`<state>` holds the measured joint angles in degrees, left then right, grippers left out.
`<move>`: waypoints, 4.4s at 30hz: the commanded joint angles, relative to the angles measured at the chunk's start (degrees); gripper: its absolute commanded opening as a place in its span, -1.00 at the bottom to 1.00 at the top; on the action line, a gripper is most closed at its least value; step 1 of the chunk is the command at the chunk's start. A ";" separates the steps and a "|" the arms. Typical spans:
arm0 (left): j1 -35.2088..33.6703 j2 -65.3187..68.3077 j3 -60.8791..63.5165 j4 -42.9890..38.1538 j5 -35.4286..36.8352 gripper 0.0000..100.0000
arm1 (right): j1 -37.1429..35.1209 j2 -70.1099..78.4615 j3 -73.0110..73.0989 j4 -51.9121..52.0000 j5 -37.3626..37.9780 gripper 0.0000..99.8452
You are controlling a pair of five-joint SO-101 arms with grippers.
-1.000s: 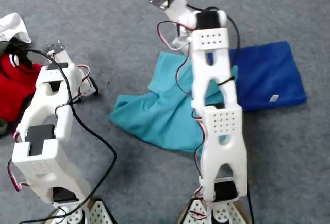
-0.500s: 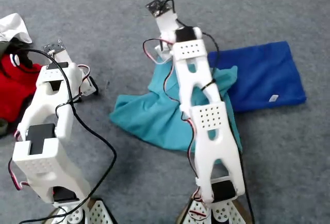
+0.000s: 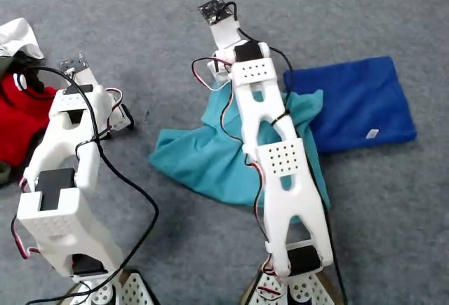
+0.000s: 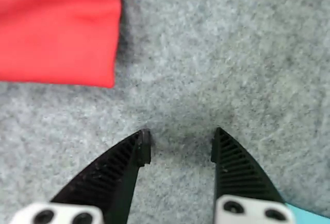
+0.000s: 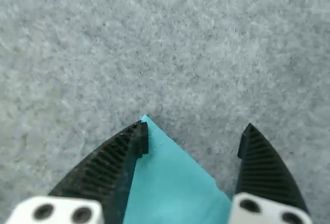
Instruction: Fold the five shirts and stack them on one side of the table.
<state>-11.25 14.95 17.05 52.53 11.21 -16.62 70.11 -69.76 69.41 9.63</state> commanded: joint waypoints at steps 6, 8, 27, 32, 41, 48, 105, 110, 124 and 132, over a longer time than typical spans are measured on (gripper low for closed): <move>-0.26 -0.13 -2.55 0.26 -1.32 -0.59 | 0.40 -1.19 -2.68 5.10 11.34 -0.54; -0.26 -0.13 -2.55 0.26 -1.41 -0.59 | 0.48 -1.19 -2.68 6.59 16.53 -0.54; 0.00 0.13 -3.08 0.09 -1.49 -0.59 | 1.36 -1.19 -16.92 12.04 32.18 -0.45; 0.09 0.13 -3.08 0.09 -1.49 -0.59 | 0.57 -0.57 -16.75 14.86 34.90 -0.45; 0.00 0.13 -2.90 0.18 -1.49 -0.59 | -0.57 -0.31 -2.24 9.49 43.96 -0.45; 0.09 0.22 -3.69 1.32 -1.49 -0.59 | -1.54 -0.22 -0.92 4.13 48.26 -0.45; 0.18 0.22 -3.69 0.70 -1.49 -0.59 | -2.07 7.96 -11.91 5.10 55.47 -0.99; 0.18 0.22 -3.34 -0.53 -1.49 -0.59 | -2.15 4.09 -17.19 5.98 49.76 -0.99; -0.18 0.22 -3.69 -0.53 -1.49 -0.59 | -1.89 -21.58 -25.71 16.97 34.29 -0.99; -1.05 -0.31 -6.95 6.33 -1.05 -0.59 | 5.85 -40.22 -25.54 26.29 34.20 -1.00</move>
<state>-11.43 15.38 14.51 55.87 9.98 -15.30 38.64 -92.88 93.41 44.53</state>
